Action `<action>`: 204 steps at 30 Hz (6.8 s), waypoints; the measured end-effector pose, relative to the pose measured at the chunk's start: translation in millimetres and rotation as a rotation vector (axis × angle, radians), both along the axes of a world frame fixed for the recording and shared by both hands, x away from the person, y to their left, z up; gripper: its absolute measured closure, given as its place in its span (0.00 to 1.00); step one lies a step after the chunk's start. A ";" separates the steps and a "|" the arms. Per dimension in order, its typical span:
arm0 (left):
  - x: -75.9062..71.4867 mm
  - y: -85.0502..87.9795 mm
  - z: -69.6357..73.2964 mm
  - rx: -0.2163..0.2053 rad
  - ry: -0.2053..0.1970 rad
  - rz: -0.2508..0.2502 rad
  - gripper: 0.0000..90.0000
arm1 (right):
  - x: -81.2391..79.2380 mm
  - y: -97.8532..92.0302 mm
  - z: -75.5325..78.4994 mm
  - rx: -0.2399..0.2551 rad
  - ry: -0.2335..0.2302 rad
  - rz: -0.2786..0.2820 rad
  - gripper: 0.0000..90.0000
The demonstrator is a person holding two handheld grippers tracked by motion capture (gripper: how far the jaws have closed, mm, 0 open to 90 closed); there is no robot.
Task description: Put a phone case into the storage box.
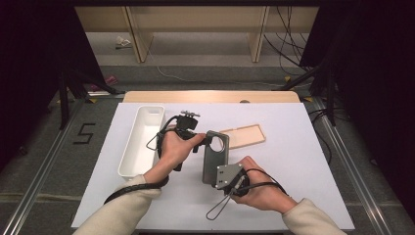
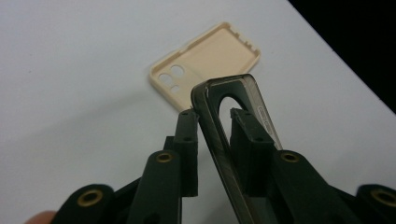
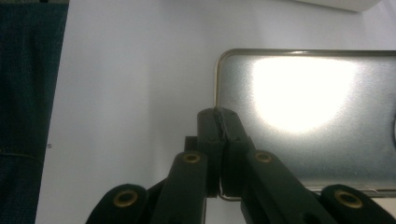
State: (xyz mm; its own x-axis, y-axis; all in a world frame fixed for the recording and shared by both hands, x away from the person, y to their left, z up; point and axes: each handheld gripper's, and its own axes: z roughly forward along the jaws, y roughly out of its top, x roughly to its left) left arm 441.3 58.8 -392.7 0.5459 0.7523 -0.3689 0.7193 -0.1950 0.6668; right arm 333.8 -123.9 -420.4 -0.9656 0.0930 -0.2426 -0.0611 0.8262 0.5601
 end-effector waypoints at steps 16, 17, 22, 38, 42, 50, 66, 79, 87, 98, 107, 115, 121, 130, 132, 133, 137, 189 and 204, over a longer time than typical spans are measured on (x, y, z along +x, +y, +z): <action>-14.3 -9.5 20.1 -0.098 -0.120 -0.068 0.91 | 6.1 -2.9 -4.3 0.028 -0.013 -0.069 0.87; -14.6 -8.6 20.0 -0.095 -0.134 -0.066 0.91 | 7.1 -4.2 -3.0 0.045 -0.006 -0.082 0.83; -13.5 1.0 18.0 -0.086 -0.195 -0.058 0.91 | 10.5 -11.2 2.0 0.147 -0.008 -0.163 0.66; -13.7 24.8 17.3 -0.094 -0.259 -0.019 0.91 | 19.5 -30.0 1.7 0.284 0.040 -0.291 0.44; -14.1 29.0 18.6 -0.098 -0.264 -0.013 0.91 | 21.8 -35.9 2.8 0.318 0.041 -0.331 0.42; -15.1 39.8 21.2 -0.110 -0.280 -0.001 0.91 | 28.2 -47.9 2.5 0.377 0.059 -0.390 0.38; -16.6 68.4 36.1 -0.133 -0.333 0.021 0.91 | 35.8 -65.0 0.5 0.456 0.085 -0.470 0.33; -15.5 88.6 46.1 -0.156 -0.360 0.038 0.91 | 38.9 -74.6 -0.8 0.482 0.089 -0.513 0.31; -13.2 102.0 47.2 -0.154 -0.370 0.059 0.91 | 39.7 -78.7 -1.9 0.493 0.092 -0.530 0.31; -5.4 123.8 54.4 -0.162 -0.397 0.090 0.91 | 40.7 -82.3 -2.4 0.500 0.095 -0.545 0.31; 2.3 137.3 53.8 -0.154 -0.403 0.111 0.91 | 41.5 -84.8 -2.8 0.503 0.094 -0.556 0.30; 8.3 148.5 52.8 -0.153 -0.405 0.130 0.91 | 42.1 -85.3 -3.6 0.504 0.091 -0.562 0.30; 12.5 158.3 52.0 -0.157 -0.407 0.149 0.91 | 42.3 -85.8 -3.8 0.505 0.093 -0.565 0.30; 17.0 171.5 52.8 -0.155 -0.414 0.171 0.91 | 42.9 -86.4 -4.3 0.503 0.092 -0.569 0.30; 18.1 174.2 53.0 -0.154 -0.416 0.173 0.91 | 43.0 -86.5 -4.3 0.505 0.092 -0.572 0.30; 18.6 175.2 52.9 -0.157 -0.417 0.175 0.91 | 43.1 -86.6 -4.3 0.504 0.091 -0.572 0.30; 20.5 179.2 52.7 -0.154 -0.419 0.180 0.91 | 43.4 -86.6 -4.3 0.505 0.091 -0.572 0.30; 46.8 210.3 59.5 -0.103 -0.426 0.223 0.91 | 45.6 -88.0 -6.6 0.506 0.091 -0.586 0.30; 57.9 210.3 51.9 -0.085 -0.435 0.213 0.91 | 45.7 -88.6 -6.3 0.509 0.090 -0.588 0.30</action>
